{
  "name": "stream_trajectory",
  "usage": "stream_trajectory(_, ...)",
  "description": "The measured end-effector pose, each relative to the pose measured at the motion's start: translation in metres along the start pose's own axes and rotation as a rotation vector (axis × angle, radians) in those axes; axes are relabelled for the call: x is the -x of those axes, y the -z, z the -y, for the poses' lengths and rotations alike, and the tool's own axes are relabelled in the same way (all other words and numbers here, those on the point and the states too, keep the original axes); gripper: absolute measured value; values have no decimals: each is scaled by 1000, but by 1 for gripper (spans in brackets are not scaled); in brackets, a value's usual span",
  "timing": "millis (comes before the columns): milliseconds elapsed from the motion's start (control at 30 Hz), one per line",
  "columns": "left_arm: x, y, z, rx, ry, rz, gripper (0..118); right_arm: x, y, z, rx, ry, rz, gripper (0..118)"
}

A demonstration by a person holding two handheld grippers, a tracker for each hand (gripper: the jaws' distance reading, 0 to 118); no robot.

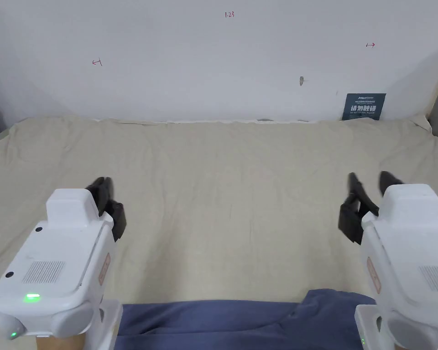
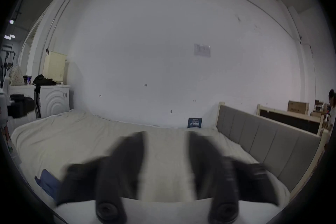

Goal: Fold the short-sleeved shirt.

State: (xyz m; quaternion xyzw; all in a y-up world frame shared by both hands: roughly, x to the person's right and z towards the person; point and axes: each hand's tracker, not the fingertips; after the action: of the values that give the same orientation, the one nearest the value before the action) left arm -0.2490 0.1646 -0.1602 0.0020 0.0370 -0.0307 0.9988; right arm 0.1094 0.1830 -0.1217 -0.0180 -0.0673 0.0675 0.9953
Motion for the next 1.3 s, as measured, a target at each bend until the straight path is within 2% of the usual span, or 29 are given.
stream_trajectory(67,-2,-1,1,15,-2,28,0,2,1,1,-5,-18,25,2)
stream_trajectory(100,-2,3,1,42,-7,58,0,0,2,0,-4,-19,1,1)
stream_trajectory(433,9,16,13,124,-45,69,0,2,6,5,10,-7,0,1)
stream_trajectory(567,36,38,28,312,-155,139,0,1,10,7,22,-1,-2,1)
stream_trajectory(733,94,72,80,594,-402,277,1,5,8,5,50,-6,-6,1)
stream_trajectory(833,126,85,119,788,-470,306,1,5,15,13,72,1,-6,2)
stream_trajectory(900,139,83,137,834,-475,277,2,6,24,21,87,-4,-3,1)
stream_trajectory(933,148,84,147,882,-487,287,6,5,27,24,99,-4,-6,1)
stream_trajectory(1000,163,84,164,928,-533,284,22,7,28,27,128,26,-39,1)
stream_trajectory(1067,182,87,187,964,-612,297,25,8,32,33,145,27,-36,1)
stream_trajectory(1133,190,85,201,996,-663,282,60,12,36,40,164,21,-34,2)
stream_trajectory(1167,186,79,203,998,-661,268,86,12,37,43,171,23,-38,2)
stream_trajectory(1200,185,77,208,999,-652,258,104,13,39,46,181,24,-42,1)
stream_trajectory(1233,186,76,213,1005,-652,244,116,17,40,47,191,23,-46,2)
stream_trajectory(1300,184,71,218,1003,-670,242,117,21,43,51,209,15,-57,2)
